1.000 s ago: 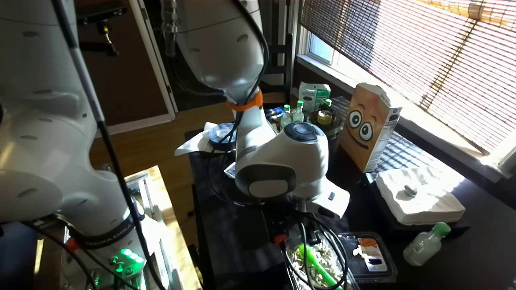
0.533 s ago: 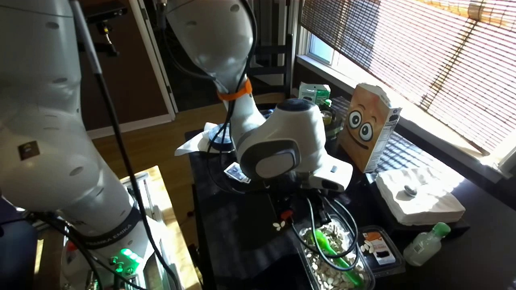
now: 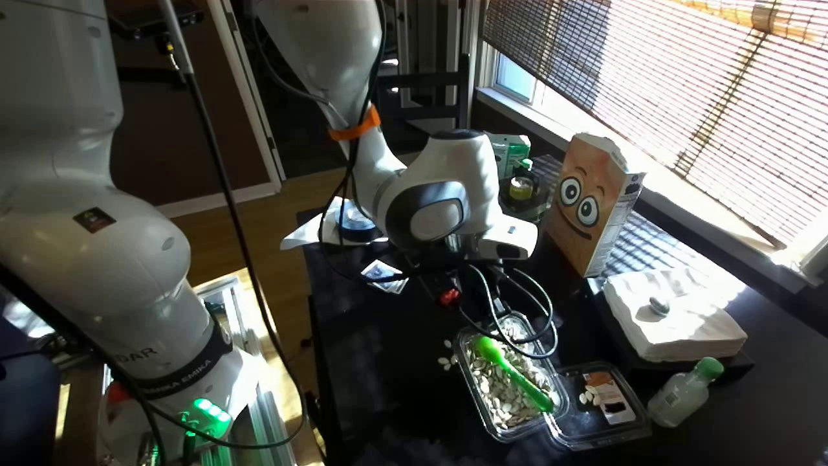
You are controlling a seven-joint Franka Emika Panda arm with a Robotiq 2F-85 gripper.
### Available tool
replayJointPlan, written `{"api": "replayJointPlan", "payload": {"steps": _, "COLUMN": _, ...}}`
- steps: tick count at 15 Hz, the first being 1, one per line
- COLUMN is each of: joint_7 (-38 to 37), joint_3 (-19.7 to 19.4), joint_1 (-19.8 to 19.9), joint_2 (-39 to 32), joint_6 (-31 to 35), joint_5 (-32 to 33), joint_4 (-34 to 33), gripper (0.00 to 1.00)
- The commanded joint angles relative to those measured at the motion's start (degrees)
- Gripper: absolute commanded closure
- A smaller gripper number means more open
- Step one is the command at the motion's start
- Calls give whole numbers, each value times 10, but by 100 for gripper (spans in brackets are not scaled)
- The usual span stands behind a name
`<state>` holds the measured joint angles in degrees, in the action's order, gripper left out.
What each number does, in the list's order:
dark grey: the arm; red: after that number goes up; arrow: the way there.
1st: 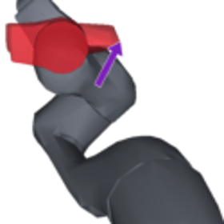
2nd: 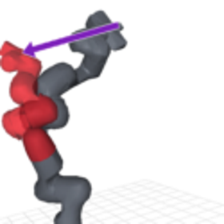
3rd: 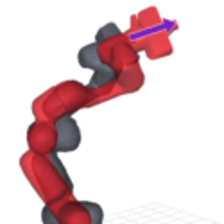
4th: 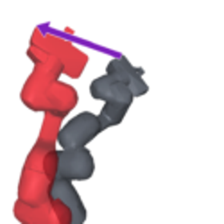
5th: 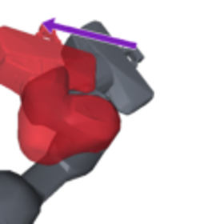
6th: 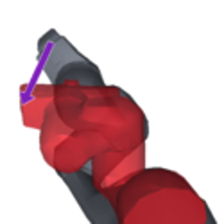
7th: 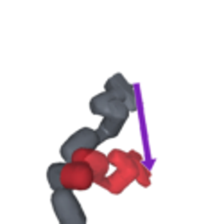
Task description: Move the lunchbox to the left
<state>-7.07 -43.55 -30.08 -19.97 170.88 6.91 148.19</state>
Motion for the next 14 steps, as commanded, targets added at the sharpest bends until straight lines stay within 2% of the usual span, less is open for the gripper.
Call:
{"api": "replayJointPlan", "payload": {"steps": 1, "joint_7": -23, "joint_3": 17, "joint_1": 31, "joint_2": 3, "joint_6": 0, "joint_5": 34, "joint_4": -3, "gripper": 96}}
{"api": "replayJointPlan", "payload": {"steps": 2, "joint_7": -22, "joint_3": 16, "joint_1": 36, "joint_2": 3, "joint_6": 0, "joint_5": 36, "joint_4": -3, "gripper": 99}}
{"api": "replayJointPlan", "payload": {"steps": 6, "joint_7": -36, "joint_3": 94, "joint_1": 56, "joint_2": 15, "joint_6": -32, "joint_5": 22, "joint_4": -21, "gripper": 99}}
{"api": "replayJointPlan", "payload": {"steps": 9, "joint_7": -85, "joint_3": 120, "joint_1": 35, "joint_2": 3, "joint_6": -50, "joint_5": 47, "joint_4": -53, "gripper": 99}}
{"api": "replayJointPlan", "payload": {"steps": 12, "joint_7": -144, "joint_3": 116, "joint_1": -1, "joint_2": -19, "joint_6": -39, "joint_5": 108, "joint_4": -95, "gripper": 99}}
{"api": "replayJointPlan", "payload": {"steps": 14, "joint_7": -172, "joint_3": 123, "joint_1": -10, "joint_2": -40, "joint_6": -51, "joint_5": 131, "joint_4": -131, "gripper": 99}}
